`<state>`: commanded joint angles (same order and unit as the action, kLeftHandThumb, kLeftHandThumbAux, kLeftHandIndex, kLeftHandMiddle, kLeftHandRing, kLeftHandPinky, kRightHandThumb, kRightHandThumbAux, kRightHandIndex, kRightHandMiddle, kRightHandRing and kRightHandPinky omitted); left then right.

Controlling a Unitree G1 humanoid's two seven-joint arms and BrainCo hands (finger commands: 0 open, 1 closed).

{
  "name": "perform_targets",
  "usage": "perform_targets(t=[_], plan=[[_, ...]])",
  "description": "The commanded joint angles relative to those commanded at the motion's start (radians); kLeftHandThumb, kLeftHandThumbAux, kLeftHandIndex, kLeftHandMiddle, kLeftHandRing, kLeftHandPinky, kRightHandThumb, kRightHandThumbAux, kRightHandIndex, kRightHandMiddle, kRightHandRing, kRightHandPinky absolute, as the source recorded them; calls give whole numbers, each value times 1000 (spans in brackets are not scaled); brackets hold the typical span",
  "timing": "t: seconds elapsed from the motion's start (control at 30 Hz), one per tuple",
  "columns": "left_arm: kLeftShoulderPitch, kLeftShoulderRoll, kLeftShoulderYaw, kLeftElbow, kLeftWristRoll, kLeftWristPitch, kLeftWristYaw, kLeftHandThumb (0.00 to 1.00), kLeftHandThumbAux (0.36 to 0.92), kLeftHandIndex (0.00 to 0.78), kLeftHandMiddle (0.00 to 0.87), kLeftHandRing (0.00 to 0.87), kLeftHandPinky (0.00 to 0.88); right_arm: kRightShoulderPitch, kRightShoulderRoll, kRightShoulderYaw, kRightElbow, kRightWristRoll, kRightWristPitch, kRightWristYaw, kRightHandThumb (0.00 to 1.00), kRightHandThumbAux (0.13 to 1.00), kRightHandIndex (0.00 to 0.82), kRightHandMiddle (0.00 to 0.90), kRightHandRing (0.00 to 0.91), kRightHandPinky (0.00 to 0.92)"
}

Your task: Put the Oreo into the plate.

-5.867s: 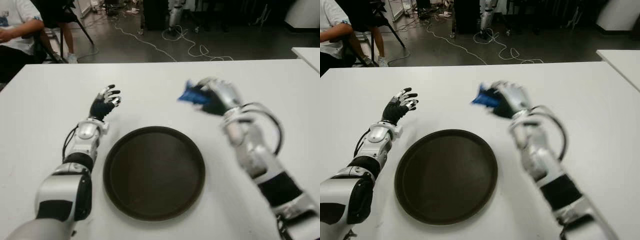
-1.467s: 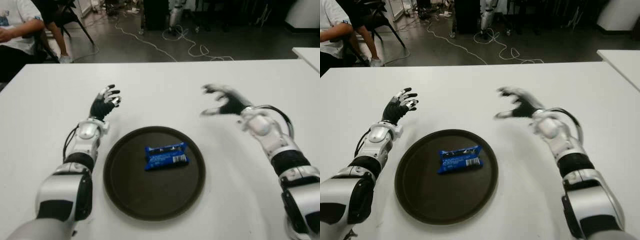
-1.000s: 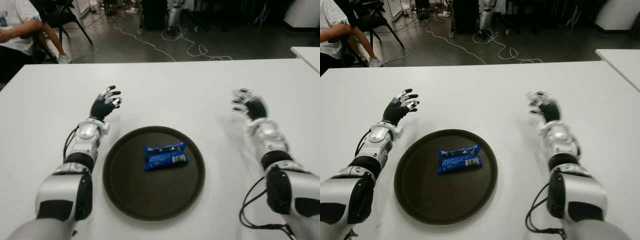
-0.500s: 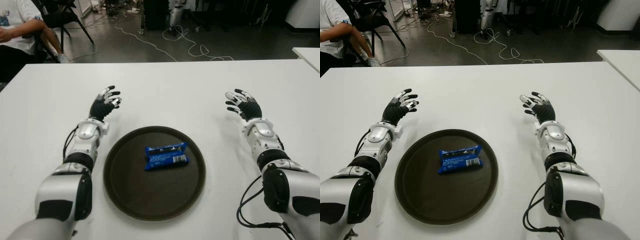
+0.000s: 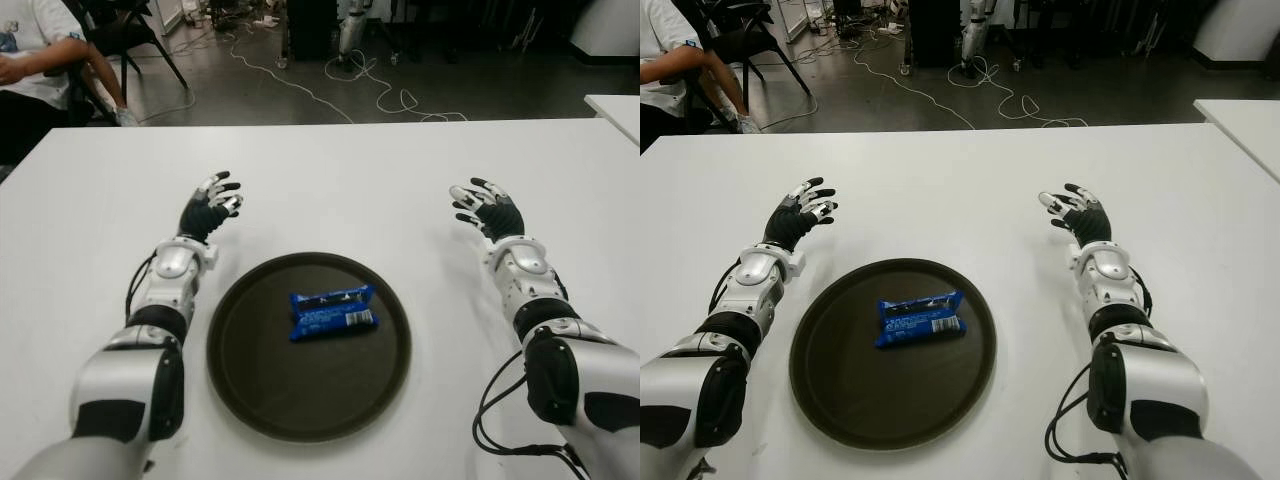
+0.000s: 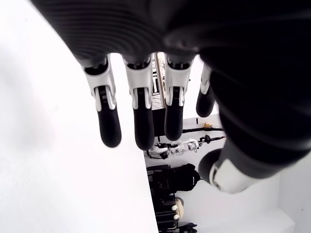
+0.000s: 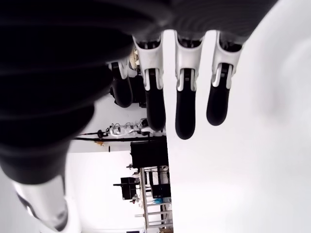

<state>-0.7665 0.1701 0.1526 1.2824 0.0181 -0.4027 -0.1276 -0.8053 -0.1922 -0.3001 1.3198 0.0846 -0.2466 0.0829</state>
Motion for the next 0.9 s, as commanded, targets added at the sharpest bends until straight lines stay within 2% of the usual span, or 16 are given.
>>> perform_targets(t=[0.33, 0.6, 0.9], plan=[[0, 1, -3, -1, 2, 0, -1, 82, 713, 119, 213, 240, 294, 2, 2, 9, -1, -6, -9, -1, 21, 743, 192, 289, 315, 342], [1, -1, 0, -2, -3, -1, -6, 106, 707, 121, 218, 246, 298, 5, 1, 20, 0, -15, -17, 6, 5, 754, 184, 274, 295, 315], [0, -1, -3, -2, 2, -1, -1, 92, 701, 125, 222, 242, 286, 5, 0, 20, -1, -11, -19, 15, 14, 733, 182, 272, 295, 315]])
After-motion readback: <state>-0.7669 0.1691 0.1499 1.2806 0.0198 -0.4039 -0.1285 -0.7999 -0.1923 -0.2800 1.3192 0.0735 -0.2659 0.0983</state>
